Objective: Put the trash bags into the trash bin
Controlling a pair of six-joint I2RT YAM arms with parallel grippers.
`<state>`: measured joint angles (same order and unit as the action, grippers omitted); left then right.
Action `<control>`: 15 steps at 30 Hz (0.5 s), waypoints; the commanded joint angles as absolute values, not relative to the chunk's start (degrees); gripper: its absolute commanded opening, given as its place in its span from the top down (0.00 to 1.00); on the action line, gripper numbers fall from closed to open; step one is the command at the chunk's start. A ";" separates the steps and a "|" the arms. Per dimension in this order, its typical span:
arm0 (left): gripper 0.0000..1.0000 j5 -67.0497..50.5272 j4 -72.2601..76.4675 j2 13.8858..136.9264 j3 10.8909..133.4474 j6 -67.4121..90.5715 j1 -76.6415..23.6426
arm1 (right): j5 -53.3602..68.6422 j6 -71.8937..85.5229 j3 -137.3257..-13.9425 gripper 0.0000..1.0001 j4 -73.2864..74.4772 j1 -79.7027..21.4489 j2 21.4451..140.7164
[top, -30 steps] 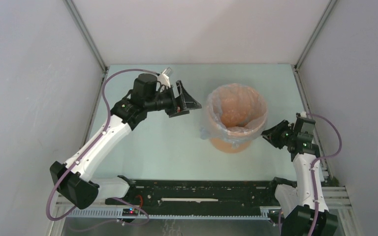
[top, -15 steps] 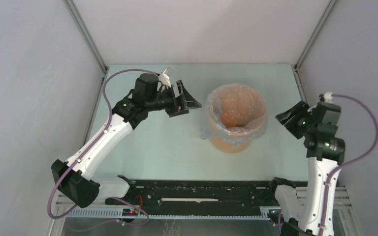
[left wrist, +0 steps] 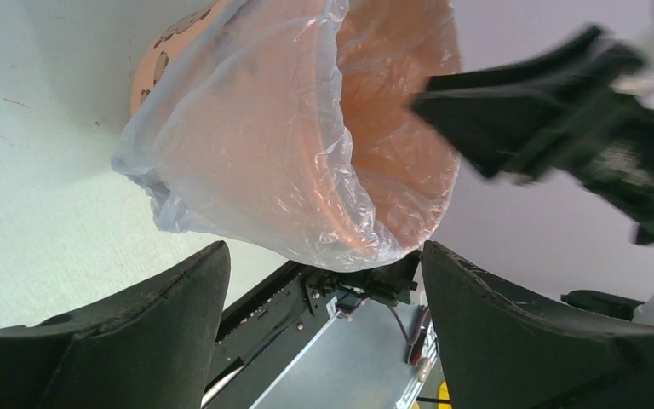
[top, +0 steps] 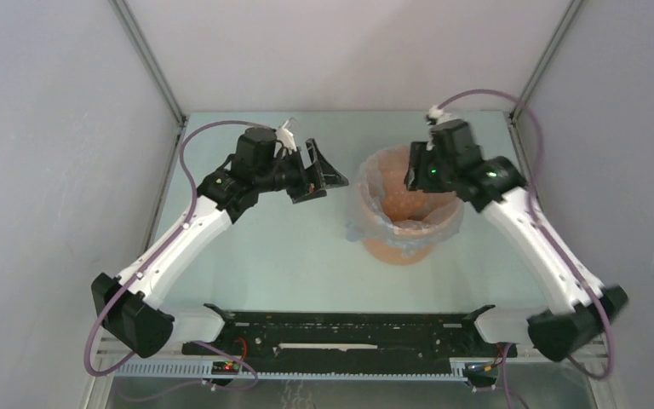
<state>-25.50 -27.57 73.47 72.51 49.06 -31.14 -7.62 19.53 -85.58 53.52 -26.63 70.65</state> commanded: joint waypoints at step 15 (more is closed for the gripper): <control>0.12 -19.74 -33.02 65.18 68.80 48.95 -31.46 | -10.78 18.16 -61.91 0.42 22.49 -31.10 97.09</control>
<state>-21.71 -30.52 68.20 70.04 49.08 -31.18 -11.46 16.03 -63.79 35.03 -30.76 93.30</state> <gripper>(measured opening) 0.881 0.564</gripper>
